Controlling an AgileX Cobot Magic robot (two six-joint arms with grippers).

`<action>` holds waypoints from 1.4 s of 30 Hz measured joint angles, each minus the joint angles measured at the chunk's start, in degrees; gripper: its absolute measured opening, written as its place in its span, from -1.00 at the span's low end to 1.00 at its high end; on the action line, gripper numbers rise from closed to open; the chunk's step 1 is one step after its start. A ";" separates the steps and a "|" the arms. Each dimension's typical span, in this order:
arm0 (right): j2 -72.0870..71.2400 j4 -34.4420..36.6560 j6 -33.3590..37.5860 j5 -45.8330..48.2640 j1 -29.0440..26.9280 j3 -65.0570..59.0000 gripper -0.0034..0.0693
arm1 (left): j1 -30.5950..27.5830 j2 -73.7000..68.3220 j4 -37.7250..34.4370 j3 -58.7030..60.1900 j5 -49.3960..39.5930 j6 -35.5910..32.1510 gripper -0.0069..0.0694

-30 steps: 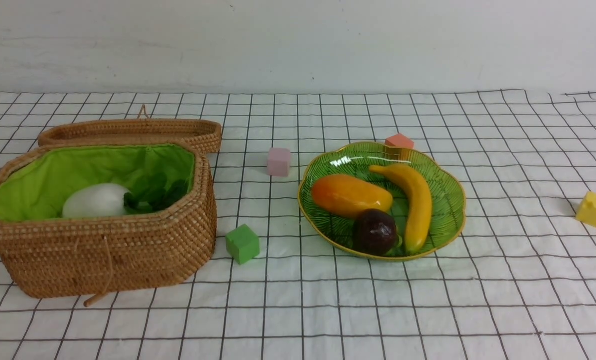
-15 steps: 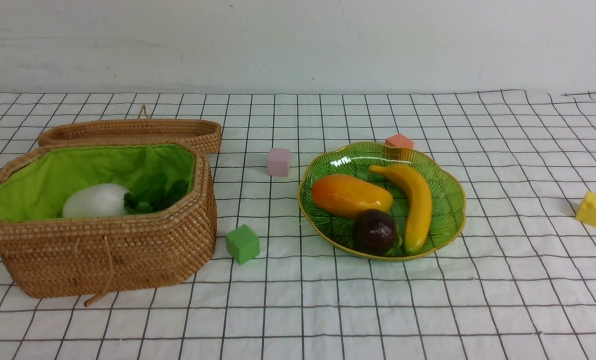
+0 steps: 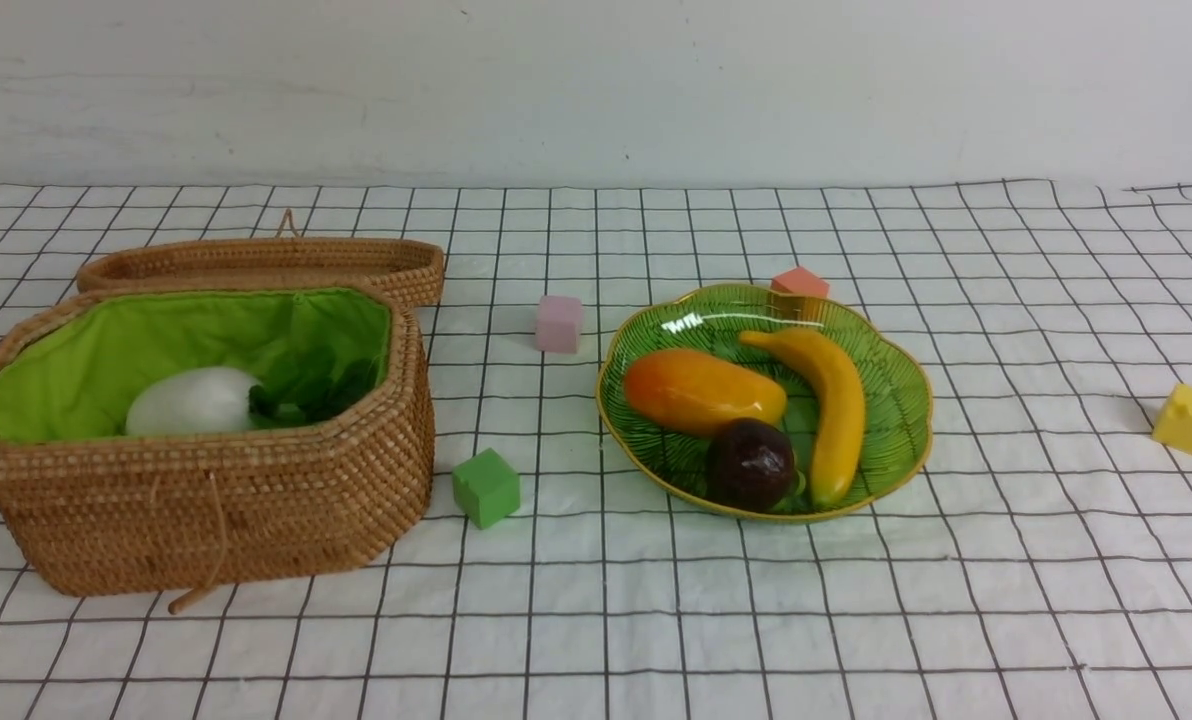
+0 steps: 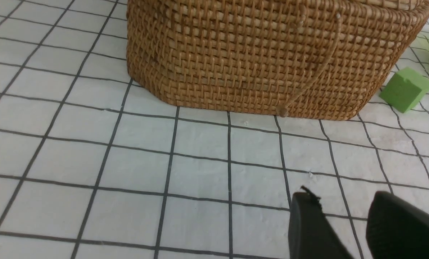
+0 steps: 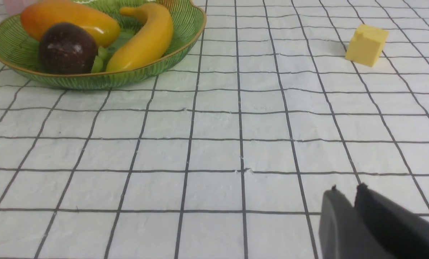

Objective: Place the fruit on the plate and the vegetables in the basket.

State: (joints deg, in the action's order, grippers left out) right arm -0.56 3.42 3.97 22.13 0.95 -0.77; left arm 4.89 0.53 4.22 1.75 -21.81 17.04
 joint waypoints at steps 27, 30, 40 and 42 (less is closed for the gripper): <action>0.00 0.00 0.02 -0.05 0.00 0.00 -0.56 | 0.00 0.00 0.00 0.00 -0.10 0.00 -0.19; 0.00 0.00 0.06 -0.05 0.00 0.00 -0.55 | 0.00 0.00 0.00 0.00 -0.10 0.00 -0.19; 0.00 0.12 0.06 -0.05 0.00 0.00 -0.53 | 0.00 0.00 0.00 0.00 -0.10 0.00 -0.19; 0.00 0.16 0.06 -0.05 0.00 0.00 -0.53 | 0.00 0.00 0.00 0.00 -0.10 0.00 -0.19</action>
State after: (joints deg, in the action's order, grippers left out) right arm -0.56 3.57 4.03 22.09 0.95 -0.77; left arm 4.89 0.53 4.22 1.75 -21.91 17.04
